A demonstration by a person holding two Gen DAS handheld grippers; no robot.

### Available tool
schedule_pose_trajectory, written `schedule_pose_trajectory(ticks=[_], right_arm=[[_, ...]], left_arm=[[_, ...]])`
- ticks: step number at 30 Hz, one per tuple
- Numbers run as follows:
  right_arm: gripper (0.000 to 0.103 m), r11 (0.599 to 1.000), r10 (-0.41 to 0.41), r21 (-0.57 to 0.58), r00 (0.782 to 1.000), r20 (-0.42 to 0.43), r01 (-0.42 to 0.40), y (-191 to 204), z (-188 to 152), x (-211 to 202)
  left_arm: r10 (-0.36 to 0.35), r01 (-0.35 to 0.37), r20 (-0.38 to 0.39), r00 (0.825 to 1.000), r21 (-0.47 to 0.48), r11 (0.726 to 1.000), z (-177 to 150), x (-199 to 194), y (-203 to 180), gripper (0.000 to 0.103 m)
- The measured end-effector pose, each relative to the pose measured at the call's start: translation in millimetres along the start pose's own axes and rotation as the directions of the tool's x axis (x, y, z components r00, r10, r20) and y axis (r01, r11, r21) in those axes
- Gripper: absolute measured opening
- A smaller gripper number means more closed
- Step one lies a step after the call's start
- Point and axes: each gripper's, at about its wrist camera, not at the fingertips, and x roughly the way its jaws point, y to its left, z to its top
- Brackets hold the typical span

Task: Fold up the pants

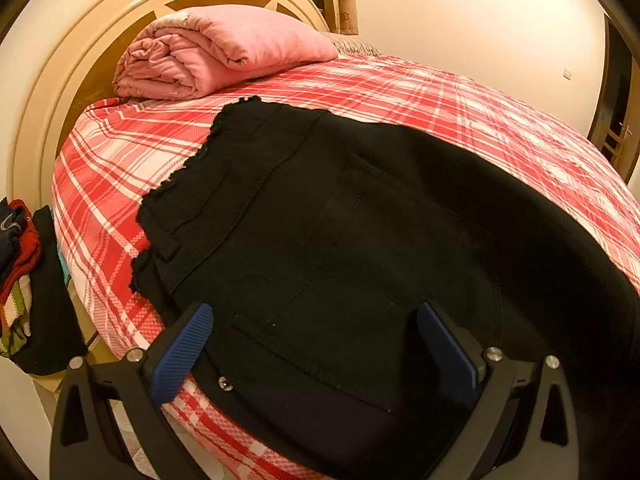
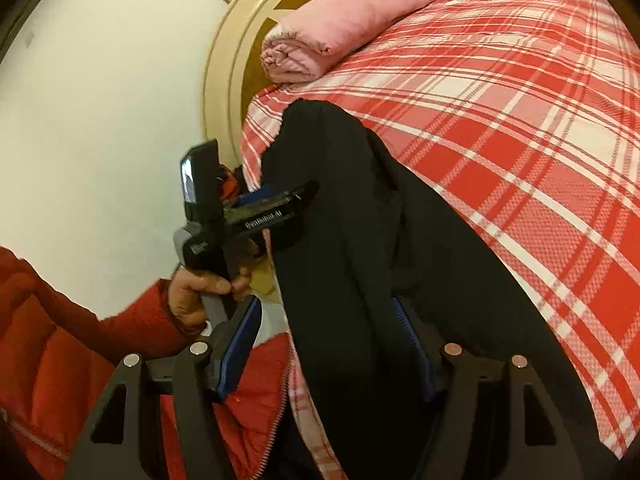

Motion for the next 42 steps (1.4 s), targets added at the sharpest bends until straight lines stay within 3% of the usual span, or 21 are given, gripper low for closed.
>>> schedule_pose_trajectory(ticks=[3, 6, 10, 12, 14, 17, 21, 24, 27, 30, 33, 34, 36, 40, 42], right_arm=[[0.068, 0.994, -0.111, 0.023, 0.993, 0.044, 0.110, -6.8, 13.2, 9.1], [0.069, 0.994, 0.011, 0.107, 0.999, 0.036, -0.014, -14.2, 20.6, 16.7], [0.069, 0.992, 0.123, 0.000, 0.992, 0.012, -0.123, 9.3, 12.2, 4.8], [0.069, 0.994, 0.102, -0.042, 0.995, -0.017, -0.102, 14.7, 8.5, 4.6], [0.069, 0.999, 0.018, -0.047, 0.998, -0.059, -0.021, 12.1, 7.5, 17.1], [0.069, 0.998, 0.024, -0.049, 0.995, -0.099, -0.029, 10.2, 7.7, 37.5], [0.069, 0.999, 0.033, 0.026, 0.999, -0.009, -0.033, 3.7, 27.8, 44.7], [0.073, 0.990, 0.121, 0.074, 0.992, -0.036, -0.118, 2.7, 30.3, 56.2], [0.075, 0.997, 0.074, -0.010, 0.996, -0.057, -0.075, 12.8, 29.2, 56.8], [0.076, 0.995, 0.061, 0.080, 0.998, 0.004, -0.061, 0.1, 39.2, 56.8], [0.093, 0.976, 0.131, 0.165, 0.987, 0.093, -0.145, -6.0, 42.5, 58.7], [0.094, 0.976, 0.149, 0.148, 0.984, 0.094, -0.162, -1.1, 41.7, 59.6], [0.093, 0.989, 0.111, 0.091, 0.992, 0.064, -0.117, 8.7, 39.8, 59.1], [0.093, 0.995, -0.087, 0.063, 0.993, 0.084, 0.082, 5.5, 30.7, 39.2], [0.093, 0.991, -0.112, 0.072, 0.993, 0.036, 0.109, -3.1, 25.9, 37.8]], left_arm=[[0.002, -0.002, 0.003, 1.000, -0.001, 1.000, 0.0, 0.3, -0.5, 0.103], [0.004, -0.004, 0.002, 1.000, -0.003, 1.000, 0.0, 0.2, -1.1, 0.103], [-0.006, 0.006, -0.011, 1.000, 0.002, 1.000, 1.6, 0.8, -0.1, 0.103], [-0.010, 0.010, -0.010, 1.000, 0.004, 1.000, 1.8, 1.1, 0.1, 0.103], [-0.011, 0.011, -0.004, 1.000, 0.001, 1.000, 1.0, 1.4, 0.2, 0.103], [-0.009, 0.009, 0.002, 1.000, -0.003, 1.000, 1.0, 1.4, -0.5, 0.103], [-0.014, 0.014, -0.002, 1.000, 0.001, 1.000, 1.7, 1.9, -0.7, 0.103], [-0.015, 0.015, -0.002, 1.000, 0.000, 1.000, 2.2, 2.0, -0.5, 0.103], [-0.019, 0.019, -0.004, 1.000, 0.001, 1.000, 2.5, 2.0, 0.4, 0.103], [-0.025, 0.025, -0.004, 1.000, 0.000, 1.000, 2.7, 2.8, 0.9, 0.103], [-0.022, 0.022, 0.000, 1.000, -0.005, 1.000, 2.4, 2.9, 0.8, 0.103], [-0.022, 0.022, 0.000, 1.000, -0.005, 1.000, 2.2, 2.7, 0.9, 0.103], [-0.023, 0.023, -0.001, 1.000, -0.004, 1.000, 2.2, 2.8, 0.7, 0.103], [-0.029, 0.029, -0.007, 1.000, 0.003, 1.000, 3.5, 3.5, 0.6, 0.103], [-0.032, 0.032, -0.005, 0.999, 0.002, 0.999, 3.4, 3.7, 1.0, 0.103]])
